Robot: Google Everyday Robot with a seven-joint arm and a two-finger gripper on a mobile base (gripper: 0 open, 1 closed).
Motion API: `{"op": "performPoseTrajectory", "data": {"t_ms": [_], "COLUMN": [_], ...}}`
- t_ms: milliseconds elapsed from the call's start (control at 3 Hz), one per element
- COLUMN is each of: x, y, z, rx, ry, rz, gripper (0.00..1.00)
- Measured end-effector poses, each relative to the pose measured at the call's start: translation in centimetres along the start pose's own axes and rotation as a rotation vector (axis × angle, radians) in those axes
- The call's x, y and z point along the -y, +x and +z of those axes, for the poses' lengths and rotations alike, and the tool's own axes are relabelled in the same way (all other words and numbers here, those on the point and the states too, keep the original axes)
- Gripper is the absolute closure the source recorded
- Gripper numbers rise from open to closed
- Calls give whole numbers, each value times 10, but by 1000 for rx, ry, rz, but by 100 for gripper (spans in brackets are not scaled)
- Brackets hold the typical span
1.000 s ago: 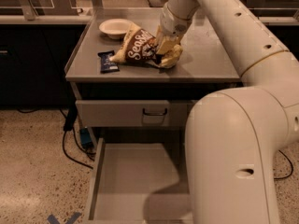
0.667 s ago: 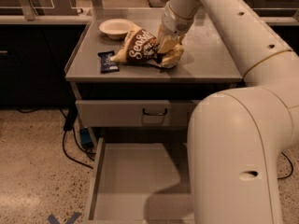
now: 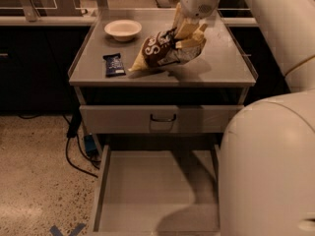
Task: Place brown chip bag into middle drawer
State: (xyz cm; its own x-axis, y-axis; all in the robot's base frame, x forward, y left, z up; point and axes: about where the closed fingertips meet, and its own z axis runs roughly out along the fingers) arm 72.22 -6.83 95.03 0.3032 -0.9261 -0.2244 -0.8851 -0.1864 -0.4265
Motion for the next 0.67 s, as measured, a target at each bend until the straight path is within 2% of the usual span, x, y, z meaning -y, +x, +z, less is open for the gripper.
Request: {"op": "performPoseTrajectory", "data": {"t_ms": [667], "x": [-28], "y": [-13], "z": [-56], "rx": [16], "ry": [42], "rz": [-2], "gripper": [100]}}
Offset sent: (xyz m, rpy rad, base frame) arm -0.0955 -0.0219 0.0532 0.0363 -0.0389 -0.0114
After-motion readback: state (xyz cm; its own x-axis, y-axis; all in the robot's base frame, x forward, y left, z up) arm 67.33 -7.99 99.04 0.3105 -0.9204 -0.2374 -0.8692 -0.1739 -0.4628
